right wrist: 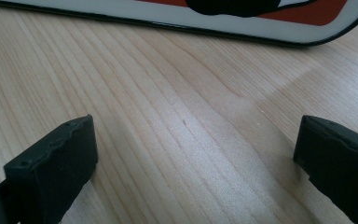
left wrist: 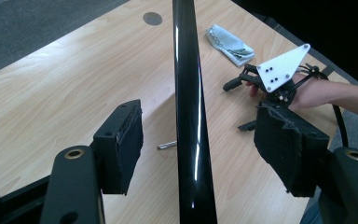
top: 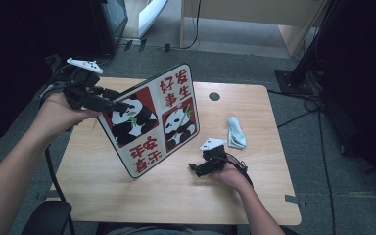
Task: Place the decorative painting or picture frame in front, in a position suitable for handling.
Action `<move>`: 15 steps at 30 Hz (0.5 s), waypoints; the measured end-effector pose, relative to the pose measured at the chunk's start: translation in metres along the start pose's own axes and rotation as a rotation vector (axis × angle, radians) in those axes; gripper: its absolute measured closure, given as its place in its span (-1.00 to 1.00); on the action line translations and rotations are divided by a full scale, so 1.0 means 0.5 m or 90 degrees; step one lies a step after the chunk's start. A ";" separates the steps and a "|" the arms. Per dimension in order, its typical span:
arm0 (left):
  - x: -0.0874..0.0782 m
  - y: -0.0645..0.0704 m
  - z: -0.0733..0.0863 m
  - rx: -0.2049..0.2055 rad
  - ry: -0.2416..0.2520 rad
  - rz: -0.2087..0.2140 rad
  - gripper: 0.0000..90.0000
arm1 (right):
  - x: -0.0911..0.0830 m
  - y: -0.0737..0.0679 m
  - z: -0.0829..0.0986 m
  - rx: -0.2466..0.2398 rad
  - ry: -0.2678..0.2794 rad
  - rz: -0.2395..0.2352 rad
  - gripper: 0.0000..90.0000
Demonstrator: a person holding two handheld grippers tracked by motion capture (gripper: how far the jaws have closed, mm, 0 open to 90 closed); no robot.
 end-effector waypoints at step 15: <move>-0.006 0.007 0.069 -0.012 0.011 -0.010 -0.29 | -0.052 0.048 -0.034 0.035 0.039 0.031 -0.65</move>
Point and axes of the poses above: each handheld gripper's, and its own axes: x roughly forward along the jaws, z roughly out of its underside, y roughly to its right, the point moved 1 cm from there along x, roughly forward along the jaws, and after that the axes turned 5 degrees about x, right-handed, at the moved point
